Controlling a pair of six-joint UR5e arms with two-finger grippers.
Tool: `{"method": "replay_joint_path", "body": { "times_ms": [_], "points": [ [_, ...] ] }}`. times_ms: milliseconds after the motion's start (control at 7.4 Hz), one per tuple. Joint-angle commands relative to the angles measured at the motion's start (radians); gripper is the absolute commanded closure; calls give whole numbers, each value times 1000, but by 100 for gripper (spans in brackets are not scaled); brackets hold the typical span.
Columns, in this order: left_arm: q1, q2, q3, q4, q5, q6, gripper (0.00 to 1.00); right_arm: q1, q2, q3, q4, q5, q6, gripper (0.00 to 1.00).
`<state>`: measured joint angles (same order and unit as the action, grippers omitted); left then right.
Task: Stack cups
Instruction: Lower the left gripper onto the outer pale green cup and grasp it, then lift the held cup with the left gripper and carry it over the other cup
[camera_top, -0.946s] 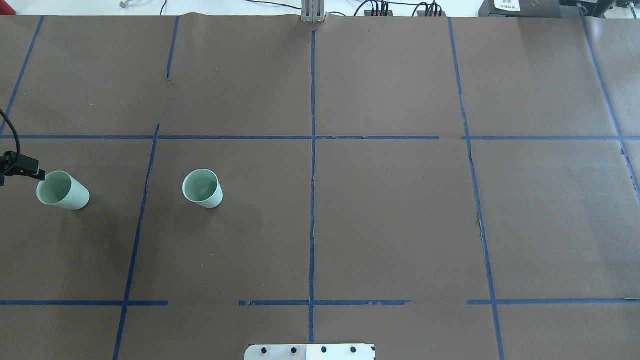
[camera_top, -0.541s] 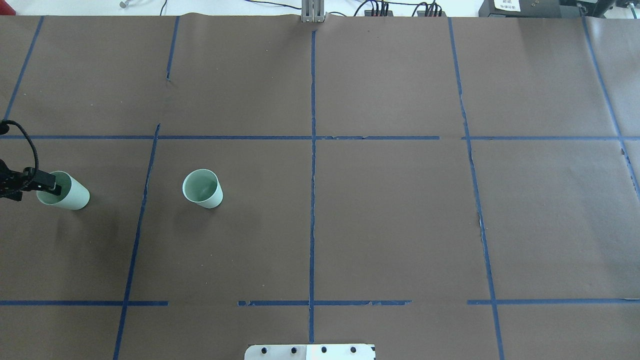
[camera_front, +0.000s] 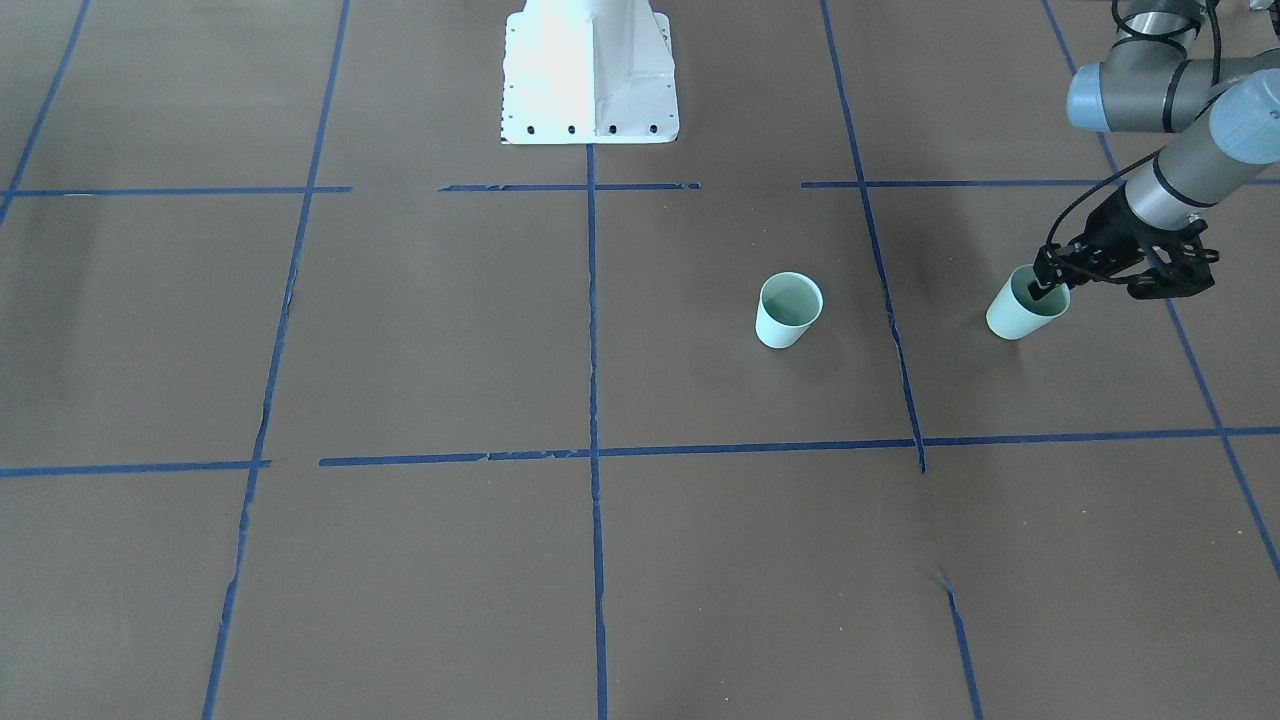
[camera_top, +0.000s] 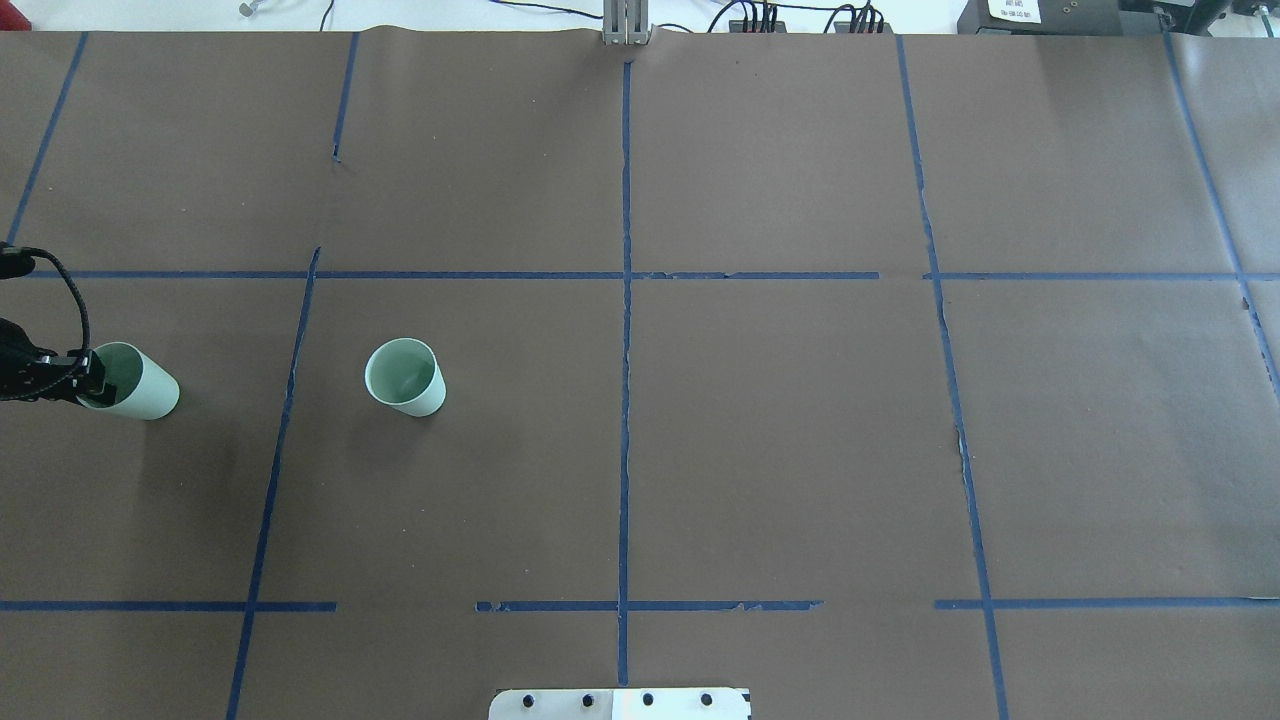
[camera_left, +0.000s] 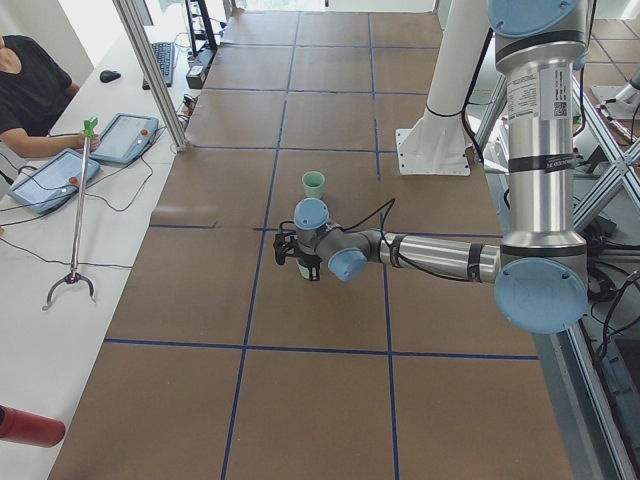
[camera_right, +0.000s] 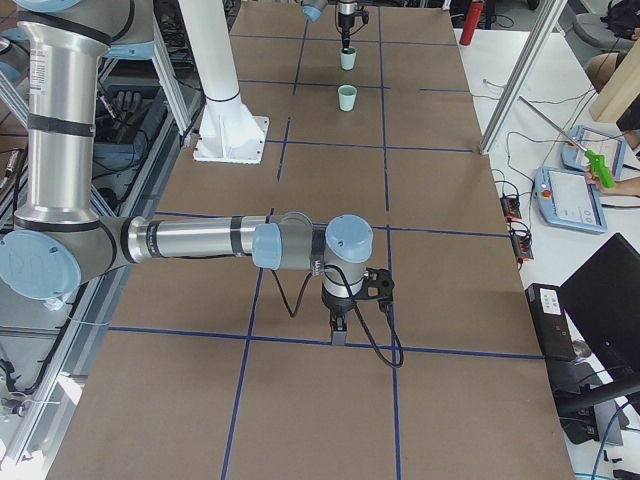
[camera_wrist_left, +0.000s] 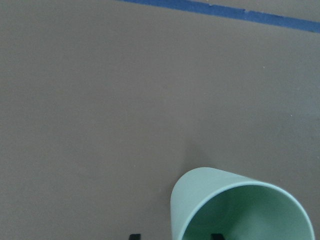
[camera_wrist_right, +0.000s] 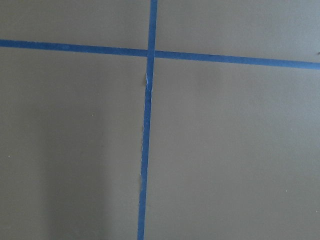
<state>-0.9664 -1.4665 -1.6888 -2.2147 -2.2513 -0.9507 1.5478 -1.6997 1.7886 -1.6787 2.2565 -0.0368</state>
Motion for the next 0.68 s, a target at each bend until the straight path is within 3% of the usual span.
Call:
{"method": "replay_joint_path", "body": {
  "times_ms": [0, 135, 541],
  "points": [
    [-14, 8, -61, 15, -13, 12, 100, 0, 0, 0, 1, 0, 0, 0],
    [-27, 12, -140, 80, -39, 12, 100, 0, 0, 0, 1, 0, 0, 0],
    [-121, -44, -398, 463, -66, 10, 100, 0, 0, 2, -1, 0, 0, 0]
  ]
}}
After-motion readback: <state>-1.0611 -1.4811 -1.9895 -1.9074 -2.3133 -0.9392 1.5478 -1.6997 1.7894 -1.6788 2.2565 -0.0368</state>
